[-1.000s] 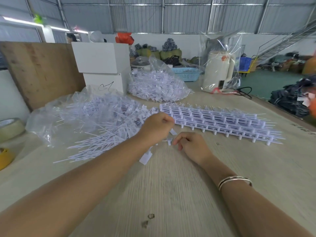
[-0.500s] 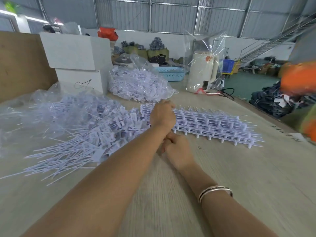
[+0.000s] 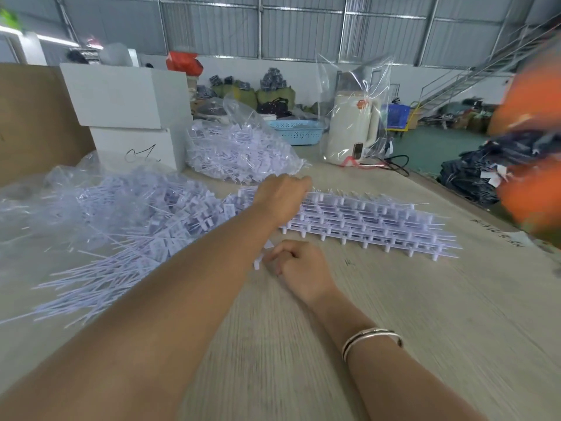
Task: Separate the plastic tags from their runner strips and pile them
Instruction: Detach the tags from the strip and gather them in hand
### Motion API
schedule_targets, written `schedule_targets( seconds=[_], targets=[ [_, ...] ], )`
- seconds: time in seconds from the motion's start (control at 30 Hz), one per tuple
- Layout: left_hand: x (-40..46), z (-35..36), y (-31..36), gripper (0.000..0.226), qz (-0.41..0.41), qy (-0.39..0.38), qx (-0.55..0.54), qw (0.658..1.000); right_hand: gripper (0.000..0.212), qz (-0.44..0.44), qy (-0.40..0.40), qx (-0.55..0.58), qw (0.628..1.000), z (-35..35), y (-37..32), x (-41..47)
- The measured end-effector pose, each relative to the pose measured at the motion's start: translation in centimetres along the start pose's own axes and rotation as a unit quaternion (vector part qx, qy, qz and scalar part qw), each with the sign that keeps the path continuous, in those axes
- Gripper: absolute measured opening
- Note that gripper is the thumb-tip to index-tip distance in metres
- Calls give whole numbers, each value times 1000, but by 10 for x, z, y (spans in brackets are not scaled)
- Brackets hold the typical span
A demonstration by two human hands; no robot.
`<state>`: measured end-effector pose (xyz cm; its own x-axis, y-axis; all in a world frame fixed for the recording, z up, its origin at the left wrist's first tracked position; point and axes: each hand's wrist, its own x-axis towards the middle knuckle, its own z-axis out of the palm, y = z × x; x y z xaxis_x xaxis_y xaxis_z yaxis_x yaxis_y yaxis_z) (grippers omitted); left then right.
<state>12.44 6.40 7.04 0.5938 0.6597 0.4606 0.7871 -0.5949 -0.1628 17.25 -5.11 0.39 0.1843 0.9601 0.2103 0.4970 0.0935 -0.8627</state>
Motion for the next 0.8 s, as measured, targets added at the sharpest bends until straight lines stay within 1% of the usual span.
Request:
schedule_targets(
  seconds=[0.07,0.13,0.23,0.3,0.37,0.4,0.47,0.6,0.67,0.7,0.77,0.8],
  targets=[
    [-1,-5,-5,17,2,-46,-39,998,39,0,-7,1,1000,0,0,0],
    [-2,-8,-8,14,20,-64,-81,994,40,-1,-8,1,1000,-1,-1,-1],
    [0,-11,-5,27,34,-77,-136,987,41,-4,-7,-11,1000,-1,-3,-2],
    [0,-13,-3,21,2,-58,-171,983,42,-1,-8,-13,1000,-2,-3,-3],
    [1,-16,-5,18,-26,-58,-178,982,43,1,-8,-12,1000,-2,-4,-2],
    [0,-17,-6,16,-24,-64,-169,983,43,2,-10,-12,1000,-2,-4,-2],
    [-2,-18,-8,14,-21,-62,-184,981,42,5,-13,-4,1000,-2,-3,-3],
    [-7,-17,-10,19,-46,-42,-224,973,41,0,-16,-7,1000,-3,-2,-3],
    [-10,-17,-12,23,-67,-48,-258,963,41,0,-17,-8,1000,-3,-2,-3],
    [-10,-17,-12,24,-68,-69,-254,962,42,-1,-15,-4,1000,-2,-2,-2],
    [-11,-18,-9,26,-39,-149,-178,972,44,-5,-6,7,1000,-3,-2,0],
    [-13,-18,-5,27,-28,-171,-146,974,45,-4,-1,9,1000,-3,-1,0]
  ],
)
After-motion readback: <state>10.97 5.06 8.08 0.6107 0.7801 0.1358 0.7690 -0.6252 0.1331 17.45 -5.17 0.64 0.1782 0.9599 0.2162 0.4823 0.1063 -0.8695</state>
